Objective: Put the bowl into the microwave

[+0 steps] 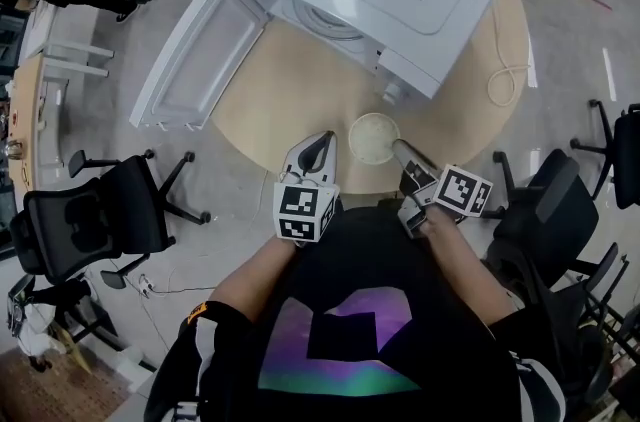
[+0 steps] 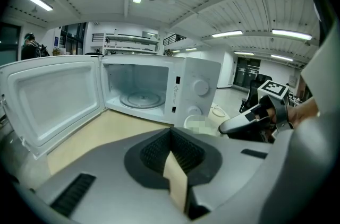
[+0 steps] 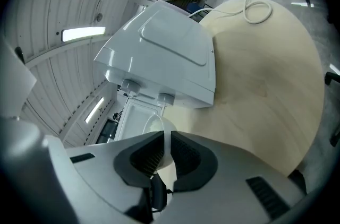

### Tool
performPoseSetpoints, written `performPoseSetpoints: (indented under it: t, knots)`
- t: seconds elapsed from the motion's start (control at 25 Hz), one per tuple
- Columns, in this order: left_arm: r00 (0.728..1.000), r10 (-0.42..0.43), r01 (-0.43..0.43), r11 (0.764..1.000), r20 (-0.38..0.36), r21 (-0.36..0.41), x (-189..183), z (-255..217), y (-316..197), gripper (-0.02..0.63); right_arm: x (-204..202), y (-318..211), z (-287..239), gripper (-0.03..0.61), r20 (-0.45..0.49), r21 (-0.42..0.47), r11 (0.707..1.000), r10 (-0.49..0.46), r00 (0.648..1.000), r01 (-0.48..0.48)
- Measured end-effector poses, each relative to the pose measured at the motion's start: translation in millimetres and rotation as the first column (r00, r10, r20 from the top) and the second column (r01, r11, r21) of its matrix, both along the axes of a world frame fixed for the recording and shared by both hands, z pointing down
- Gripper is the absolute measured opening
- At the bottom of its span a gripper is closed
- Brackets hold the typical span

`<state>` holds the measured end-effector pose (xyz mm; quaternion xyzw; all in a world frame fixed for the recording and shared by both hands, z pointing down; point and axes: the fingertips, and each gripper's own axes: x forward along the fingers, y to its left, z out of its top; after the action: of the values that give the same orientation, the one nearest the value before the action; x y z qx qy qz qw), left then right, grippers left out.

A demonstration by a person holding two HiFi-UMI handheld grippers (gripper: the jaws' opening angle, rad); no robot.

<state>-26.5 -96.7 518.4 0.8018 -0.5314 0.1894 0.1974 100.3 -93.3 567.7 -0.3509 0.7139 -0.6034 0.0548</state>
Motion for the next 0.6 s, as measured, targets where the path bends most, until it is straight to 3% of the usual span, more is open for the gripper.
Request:
performPoseSetpoints:
  t: [0.6]
  knots:
    - [0.999,-0.053,0.053,0.997,-0.009,0.056,-101.9,-4.0,2.2,0.046,-91.2,-4.3,-18.3,0.051,-0.060,0.013,1.000,-0.027,0.998,0.028]
